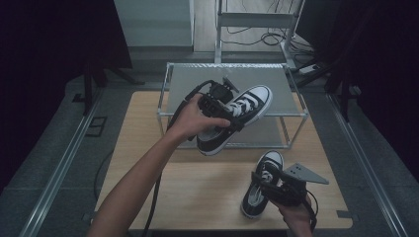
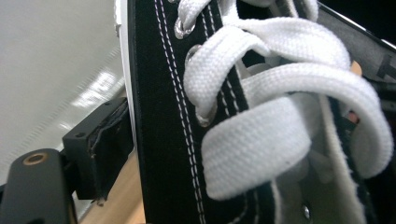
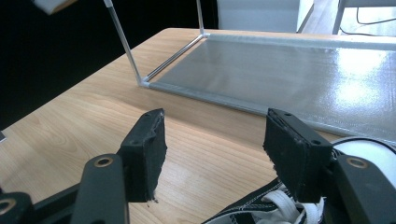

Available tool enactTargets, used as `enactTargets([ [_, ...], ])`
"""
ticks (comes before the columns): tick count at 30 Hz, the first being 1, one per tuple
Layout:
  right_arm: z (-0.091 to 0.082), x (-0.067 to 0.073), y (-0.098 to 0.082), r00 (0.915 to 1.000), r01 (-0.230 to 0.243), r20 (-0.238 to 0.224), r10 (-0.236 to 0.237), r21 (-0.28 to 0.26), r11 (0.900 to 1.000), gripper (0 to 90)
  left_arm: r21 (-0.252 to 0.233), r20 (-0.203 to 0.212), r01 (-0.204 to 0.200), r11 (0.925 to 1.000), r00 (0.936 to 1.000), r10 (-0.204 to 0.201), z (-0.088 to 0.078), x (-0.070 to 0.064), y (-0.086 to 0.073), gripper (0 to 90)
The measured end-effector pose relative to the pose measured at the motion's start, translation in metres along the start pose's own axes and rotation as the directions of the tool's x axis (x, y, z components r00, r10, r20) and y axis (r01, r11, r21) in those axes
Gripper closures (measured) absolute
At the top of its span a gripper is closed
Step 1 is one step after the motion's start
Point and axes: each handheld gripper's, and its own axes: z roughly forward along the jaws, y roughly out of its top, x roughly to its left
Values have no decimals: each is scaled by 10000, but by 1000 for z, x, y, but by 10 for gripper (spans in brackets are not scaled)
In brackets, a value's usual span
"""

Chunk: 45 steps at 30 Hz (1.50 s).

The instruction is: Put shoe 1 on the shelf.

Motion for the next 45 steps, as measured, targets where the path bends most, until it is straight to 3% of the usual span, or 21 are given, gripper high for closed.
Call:
enactTargets([
  [6, 2, 2, -2, 9999, 17, -122, -16, 106, 9999, 389, -80, -359, 562, 9984, 9978, -564, -2, 16, 18, 158],
  [11, 2, 1, -1, 9999, -3, -117, 4, 87, 10000, 389, -45, -625, 1220, 9925, 9906, -1220, 3, 32, 35, 158],
  [13, 1, 1, -1, 9999, -33, -101, 34, 72, 10000, 389, -29, -638, 1303, 9915, 9894, -1302, 5, 35, 38, 158],
  [18, 1, 0, -1, 9998, -71, -161, 72, 70, 10000, 389, -59, -1094, 1825, 9832, 9772, -1821, 11, 50, 54, 158],
  [20, 2, 0, -2, 9998, -55, -182, 57, 76, 10000, 389, -272, -1220, 2268, 9736, 9659, -2284, 15, 59, 60, 159],
  [21, 2, 0, -2, 9998, -55, -182, 57, 76, 10000, 389, -272, -1220, 2268, 9736, 9659, -2284, 15, 59, 60, 159],
  [25, 2, -1, -2, 9997, -88, -216, 90, 97, 9999, 389, -390, -1441, 2613, 9645, 9537, -2642, 17, 68, 67, 159],
  [27, 2, -1, -2, 9996, -142, -230, 144, 96, 9999, 389, -474, -1649, 2965, 9538, 9395, -3003, 18, 74, 72, 158],
  [28, 2, -1, -2, 9996, -142, -230, 144, 96, 9999, 389, -474, -1649, 2965, 9538, 9395, -3003, 18, 74, 72, 158],
  [30, 3, -2, -2, 9996, -137, -236, 139, 116, 9998, 388, -607, -1966, 3210, 9451, 9245, -3266, 20, 77, 76, 158],
  [37, 3, -2, -2, 9992, -192, -346, 196, 132, 9997, 386, -916, -2362, 4137, 9058, 8746, -4234, 35, 89, 88, 158],
  [42, 3, -2, -2, 9988, -255, -423, 261, 145, 9996, 384, -973, -2656, 4572, 8840, 8441, -4657, 42, 97, 94, 158],
  [43, 3, -3, -2, 9986, -273, -453, 279, 145, 9995, 383, -1042, -2749, 4718, 8755, 8323, -4813, 42, 101, 95, 158],
  [44, 3, -3, -2, 9986, -273, -453, 279, 145, 9995, 383, -1042, -2749, 4718, 8755, 8323, -4813, 42, 101, 95, 158],
  [45, 3, -3, -2, 9986, -268, -452, 273, 130, 9996, 383, -1165, -2821, 4796, 8697, 8236, -4920, 42, 103, 95, 158],
])
